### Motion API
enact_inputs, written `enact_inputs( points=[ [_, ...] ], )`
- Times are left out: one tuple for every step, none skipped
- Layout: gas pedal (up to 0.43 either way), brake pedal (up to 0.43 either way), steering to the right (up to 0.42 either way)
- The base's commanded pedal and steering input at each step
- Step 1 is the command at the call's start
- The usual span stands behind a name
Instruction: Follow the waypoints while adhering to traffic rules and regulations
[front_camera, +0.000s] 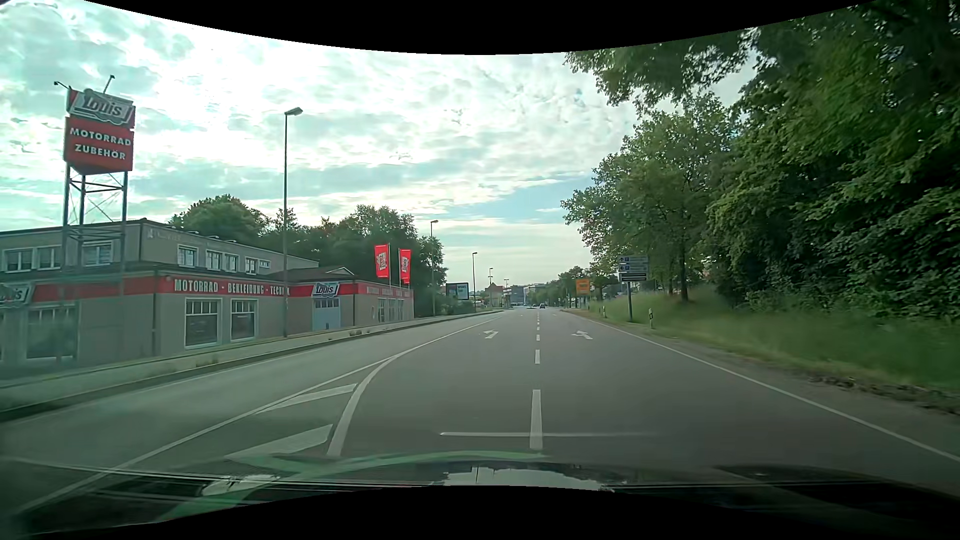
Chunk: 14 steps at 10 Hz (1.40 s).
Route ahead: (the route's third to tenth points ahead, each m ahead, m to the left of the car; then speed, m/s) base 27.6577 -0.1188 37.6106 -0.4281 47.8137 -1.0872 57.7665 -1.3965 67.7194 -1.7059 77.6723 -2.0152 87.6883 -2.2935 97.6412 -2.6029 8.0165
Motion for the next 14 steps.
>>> enact_inputs(
  points=[
    [0.280, 0.000, -0.022],
    [0.280, 0.000, -0.017],
    [0.280, 0.000, -0.011],
    [0.280, 0.000, -0.008],
    [0.280, 0.000, -0.007],
    [0.280, 0.000, -0.004],
    [0.280, 0.000, -0.002],
    [0.280, 0.000, -0.001],
    [0.280, 0.000, 0.000],
    [0.280, 0.000, 0.001],
    [0.280, 0.000, 0.001],
    [0.280, 0.000, 0.001],
    [0.268, 0.000, 0.002],
    [0.268, 0.000, 0.002]
  ],
)
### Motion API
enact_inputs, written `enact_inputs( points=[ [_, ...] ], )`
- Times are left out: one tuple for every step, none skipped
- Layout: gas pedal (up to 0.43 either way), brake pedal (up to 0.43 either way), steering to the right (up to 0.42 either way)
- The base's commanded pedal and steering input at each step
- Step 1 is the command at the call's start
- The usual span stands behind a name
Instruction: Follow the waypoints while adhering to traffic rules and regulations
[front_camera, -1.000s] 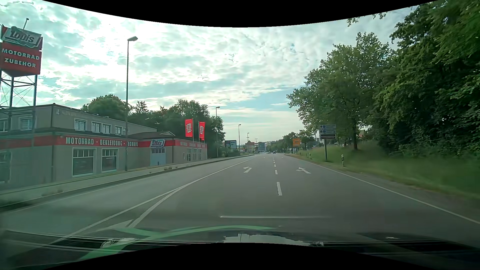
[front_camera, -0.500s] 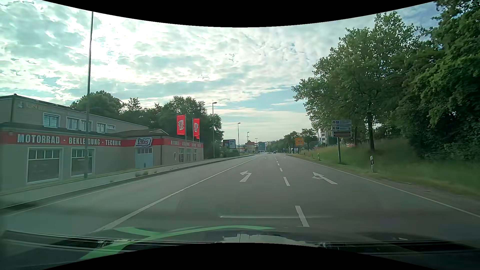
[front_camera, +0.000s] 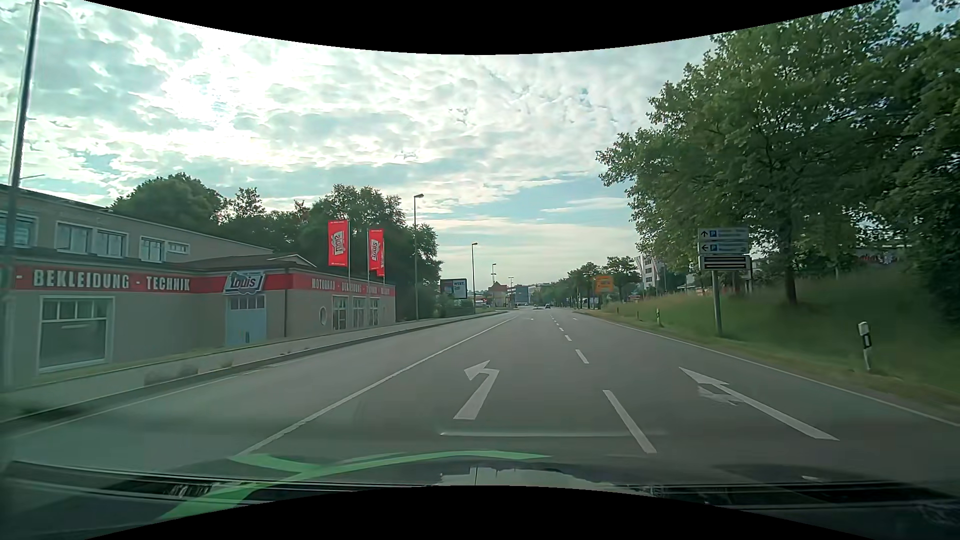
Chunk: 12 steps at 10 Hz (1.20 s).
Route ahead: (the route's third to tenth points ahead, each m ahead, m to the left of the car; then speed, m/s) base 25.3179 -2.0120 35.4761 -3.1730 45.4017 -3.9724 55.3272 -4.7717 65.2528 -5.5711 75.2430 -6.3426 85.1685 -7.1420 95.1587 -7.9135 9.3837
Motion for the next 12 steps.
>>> enact_inputs(
  points=[
    [0.268, 0.000, 0.001],
    [0.268, 0.000, 0.001],
    [0.268, 0.000, 0.006],
    [0.268, 0.000, 0.009],
    [0.268, 0.000, 0.009],
    [0.268, 0.000, 0.009],
    [0.268, 0.000, 0.010],
    [0.268, 0.000, 0.012],
    [0.260, 0.000, 0.016],
    [0.248, 0.000, 0.021],
    [0.248, 0.000, 0.023],
    [0.248, 0.000, 0.023]
  ],
)
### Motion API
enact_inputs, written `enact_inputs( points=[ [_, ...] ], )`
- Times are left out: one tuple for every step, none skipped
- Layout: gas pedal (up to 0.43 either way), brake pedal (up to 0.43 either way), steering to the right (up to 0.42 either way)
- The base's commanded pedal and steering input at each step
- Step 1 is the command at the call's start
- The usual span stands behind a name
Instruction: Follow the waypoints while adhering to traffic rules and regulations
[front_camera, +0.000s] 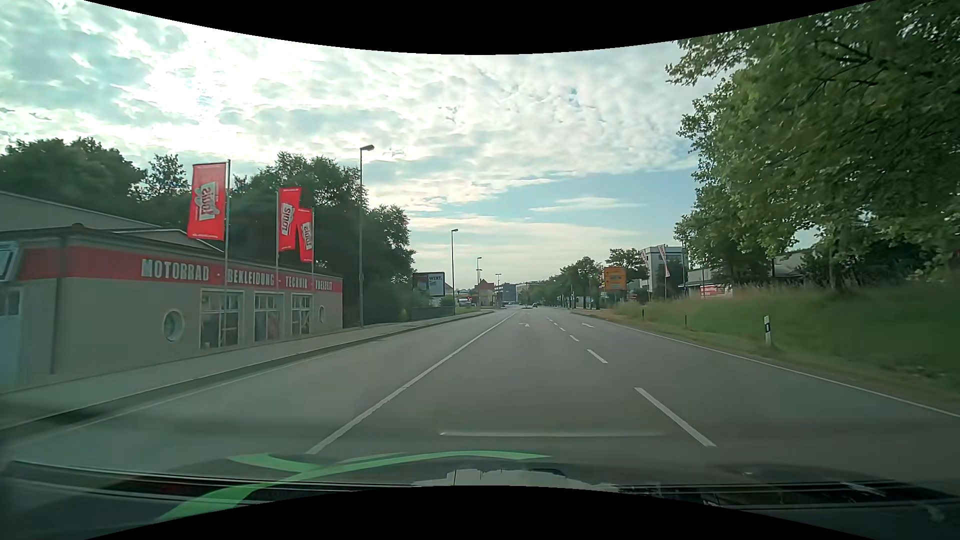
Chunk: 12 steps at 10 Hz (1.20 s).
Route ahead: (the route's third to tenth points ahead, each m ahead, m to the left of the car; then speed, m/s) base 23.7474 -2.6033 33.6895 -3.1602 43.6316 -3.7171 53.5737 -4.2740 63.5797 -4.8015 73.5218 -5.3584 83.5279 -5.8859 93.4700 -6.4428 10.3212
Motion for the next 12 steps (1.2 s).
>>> enact_inputs(
  points=[
    [0.248, 0.000, 0.023],
    [0.248, 0.000, 0.023],
    [0.248, 0.000, 0.022],
    [0.248, 0.000, 0.018],
    [0.248, 0.000, 0.014],
    [0.248, 0.000, 0.013],
    [0.220, 0.000, 0.013],
    [0.197, 0.000, 0.012],
    [0.197, 0.000, 0.012],
    [0.189, 0.000, 0.012],
    [0.189, 0.000, 0.010],
    [0.189, 0.000, 0.010]
  ],
)
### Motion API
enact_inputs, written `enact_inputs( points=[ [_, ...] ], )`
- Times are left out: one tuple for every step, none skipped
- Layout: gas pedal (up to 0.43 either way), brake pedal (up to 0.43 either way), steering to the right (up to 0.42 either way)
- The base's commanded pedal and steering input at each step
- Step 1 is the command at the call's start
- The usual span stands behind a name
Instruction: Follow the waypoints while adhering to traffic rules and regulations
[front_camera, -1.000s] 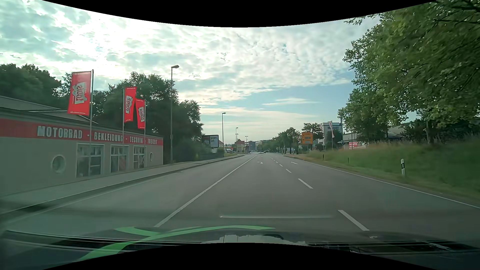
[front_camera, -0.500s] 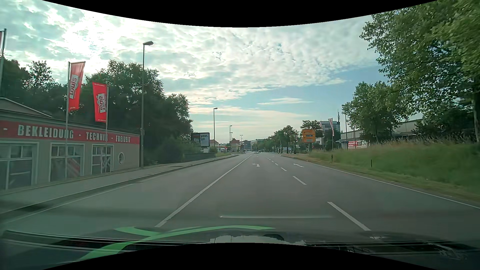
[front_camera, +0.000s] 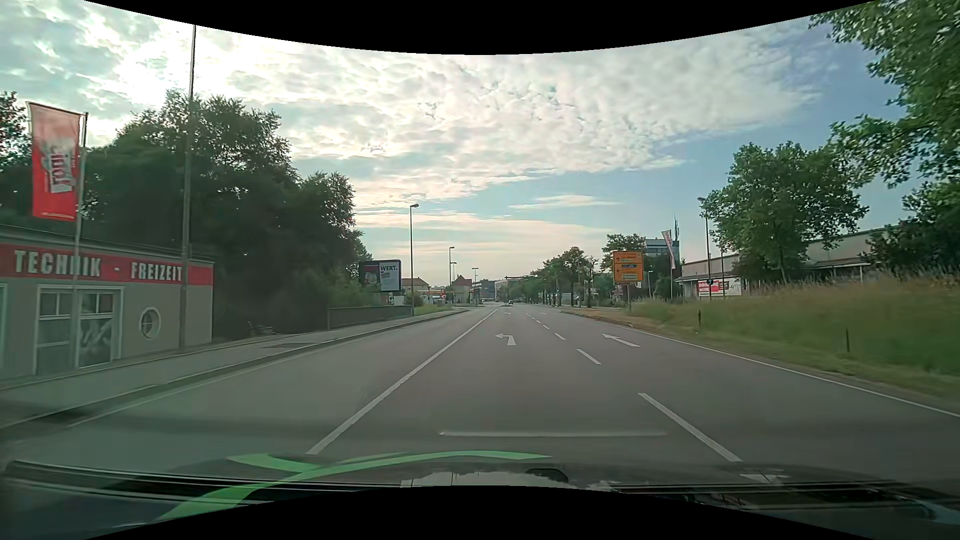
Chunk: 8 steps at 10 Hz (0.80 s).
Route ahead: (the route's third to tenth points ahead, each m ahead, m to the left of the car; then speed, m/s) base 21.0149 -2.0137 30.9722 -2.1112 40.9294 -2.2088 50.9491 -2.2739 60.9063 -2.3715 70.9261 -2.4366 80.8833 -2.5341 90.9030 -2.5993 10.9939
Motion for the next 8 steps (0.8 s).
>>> enact_inputs(
  points=[
    [0.197, 0.000, 0.010],
    [0.197, 0.000, 0.010],
    [0.197, 0.000, 0.009],
    [0.197, 0.000, 0.009],
    [0.197, 0.000, 0.002],
    [0.197, 0.000, -0.003],
    [0.197, 0.000, -0.003],
    [0.189, 0.000, -0.004]
  ],
)
